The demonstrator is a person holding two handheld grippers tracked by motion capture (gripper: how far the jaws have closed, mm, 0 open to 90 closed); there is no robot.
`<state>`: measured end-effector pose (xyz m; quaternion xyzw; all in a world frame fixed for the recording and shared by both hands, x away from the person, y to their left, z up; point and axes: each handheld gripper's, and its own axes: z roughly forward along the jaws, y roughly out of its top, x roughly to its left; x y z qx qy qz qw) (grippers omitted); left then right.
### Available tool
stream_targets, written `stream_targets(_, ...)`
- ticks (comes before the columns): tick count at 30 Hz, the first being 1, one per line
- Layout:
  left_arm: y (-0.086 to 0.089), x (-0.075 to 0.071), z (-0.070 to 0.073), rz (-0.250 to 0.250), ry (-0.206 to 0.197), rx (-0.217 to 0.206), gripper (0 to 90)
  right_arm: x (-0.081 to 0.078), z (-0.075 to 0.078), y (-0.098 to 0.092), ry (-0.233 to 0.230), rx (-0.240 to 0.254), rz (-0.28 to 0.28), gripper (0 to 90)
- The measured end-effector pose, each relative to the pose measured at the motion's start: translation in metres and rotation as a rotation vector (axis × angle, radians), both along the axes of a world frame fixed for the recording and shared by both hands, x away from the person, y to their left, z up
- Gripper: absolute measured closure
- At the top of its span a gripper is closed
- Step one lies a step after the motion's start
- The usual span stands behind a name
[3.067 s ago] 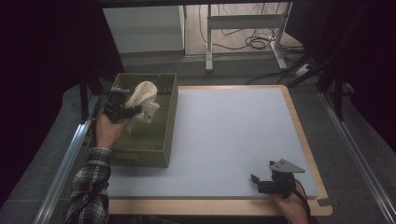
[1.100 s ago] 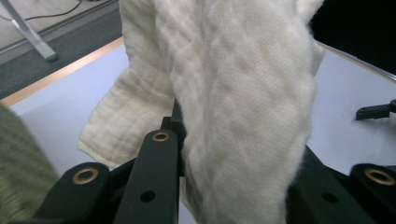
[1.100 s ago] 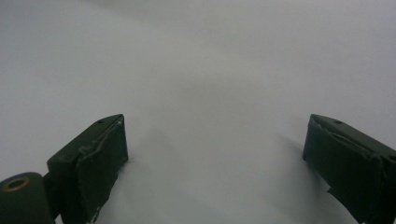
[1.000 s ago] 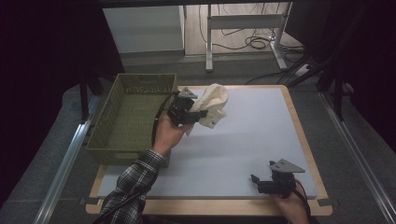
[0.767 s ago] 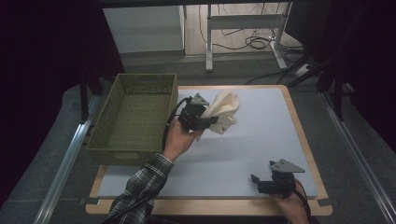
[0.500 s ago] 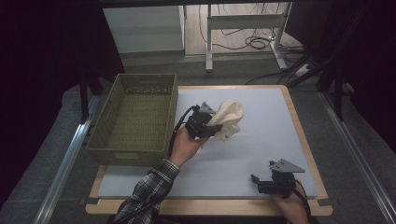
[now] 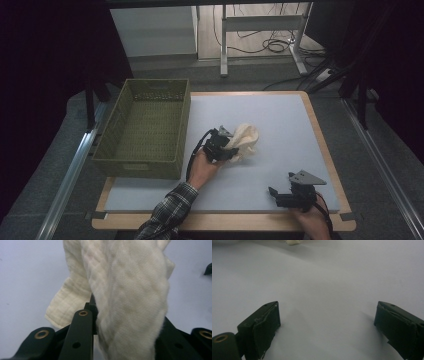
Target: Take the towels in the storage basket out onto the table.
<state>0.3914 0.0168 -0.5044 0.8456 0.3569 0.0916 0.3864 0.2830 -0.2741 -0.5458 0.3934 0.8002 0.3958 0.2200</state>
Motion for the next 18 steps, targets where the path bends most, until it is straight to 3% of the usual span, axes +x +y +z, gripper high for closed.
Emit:
stream_targets(5, -0.003, 0.001, -0.015, -0.004, 0.011, -0.005, 62.6, 0.0, 0.0, 0.0, 0.0, -0.001, 0.0, 6.6)
stream_targets(9, -0.004, 0.001, -0.017, -0.01, -0.002, -0.012, 46.9, 0.0, 0.0, 0.0, -0.001, -0.001, 0.001, 6.6)
stream_targets(11, -0.005, -0.005, -0.014, -0.017, -0.04, 0.002, 38.6, 0.0, 0.0, 0.0, 0.0, -0.001, 0.0, 6.6)
stream_targets(18, 0.005, -0.021, -0.011, -0.022, -0.095, -0.014, 21.7, 0.0, 0.001, 0.001, 0.005, -0.003, -0.003, 6.7)
